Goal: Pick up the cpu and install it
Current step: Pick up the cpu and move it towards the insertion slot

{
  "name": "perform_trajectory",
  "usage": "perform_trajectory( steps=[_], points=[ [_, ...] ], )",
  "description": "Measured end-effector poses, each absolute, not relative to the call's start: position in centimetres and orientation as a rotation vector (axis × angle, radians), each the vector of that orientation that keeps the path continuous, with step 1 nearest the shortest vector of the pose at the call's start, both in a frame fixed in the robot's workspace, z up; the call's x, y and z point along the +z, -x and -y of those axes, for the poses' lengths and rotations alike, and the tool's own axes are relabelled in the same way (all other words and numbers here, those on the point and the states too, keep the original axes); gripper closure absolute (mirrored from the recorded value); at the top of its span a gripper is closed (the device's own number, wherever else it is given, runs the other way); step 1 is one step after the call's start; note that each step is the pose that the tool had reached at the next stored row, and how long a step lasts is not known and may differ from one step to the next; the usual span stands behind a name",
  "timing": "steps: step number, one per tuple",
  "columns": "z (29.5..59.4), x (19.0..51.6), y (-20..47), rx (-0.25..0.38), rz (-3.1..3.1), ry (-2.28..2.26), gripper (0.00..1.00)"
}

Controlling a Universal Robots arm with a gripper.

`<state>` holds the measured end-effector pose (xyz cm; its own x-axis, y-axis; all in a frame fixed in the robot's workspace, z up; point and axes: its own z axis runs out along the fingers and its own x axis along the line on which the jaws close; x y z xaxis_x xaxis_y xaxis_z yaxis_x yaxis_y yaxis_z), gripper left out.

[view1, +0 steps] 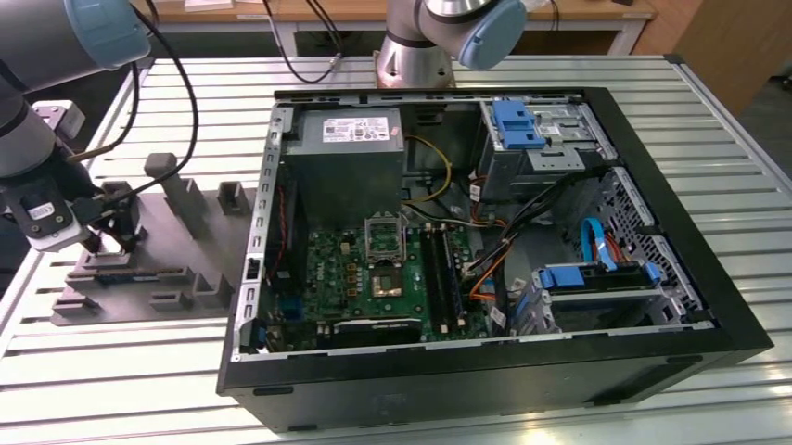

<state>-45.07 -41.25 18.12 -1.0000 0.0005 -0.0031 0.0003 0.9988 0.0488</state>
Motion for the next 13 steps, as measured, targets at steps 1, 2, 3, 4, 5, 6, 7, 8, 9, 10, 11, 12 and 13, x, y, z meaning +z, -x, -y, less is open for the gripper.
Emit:
perform_trajectory(
  steps=[1, 2, 3, 4, 5, 6, 7, 8, 9, 10, 11, 12, 13],
  points=[
    [41.25, 18.12, 45.07, 0.077, -3.138, -0.001, 0.5],
    [41.25, 18.12, 45.07, 0.077, -3.138, -0.001, 0.5],
    [41.25, 18.12, 45.07, 0.077, -3.138, -0.001, 0.49],
    [41.25, 18.12, 45.07, 0.077, -3.138, -0.001, 0.49],
    [41.24, 18.12, 45.07, 0.077, -3.138, -0.001, 0.42],
    [41.24, 18.12, 45.07, 0.077, -3.138, -0.001, 0.42],
    [41.24, 18.14, 45.07, 0.077, -3.137, -0.001, 0.42],
    [41.24, 18.16, 45.06, 0.077, -3.137, -0.001, 0.42],
    [41.25, 18.19, 45.07, 0.077, -3.137, -0.001, 0.42],
    [41.25, 18.24, 45.07, 0.076, -3.138, -0.001, 0.42],
    [41.24, 18.27, 45.07, 0.077, -3.138, -0.001, 0.42],
    [41.24, 18.29, 45.07, 0.077, -3.137, -0.001, 0.42],
    [41.24, 18.3, 45.07, 0.077, -3.137, -0.001, 0.42]
  ],
)
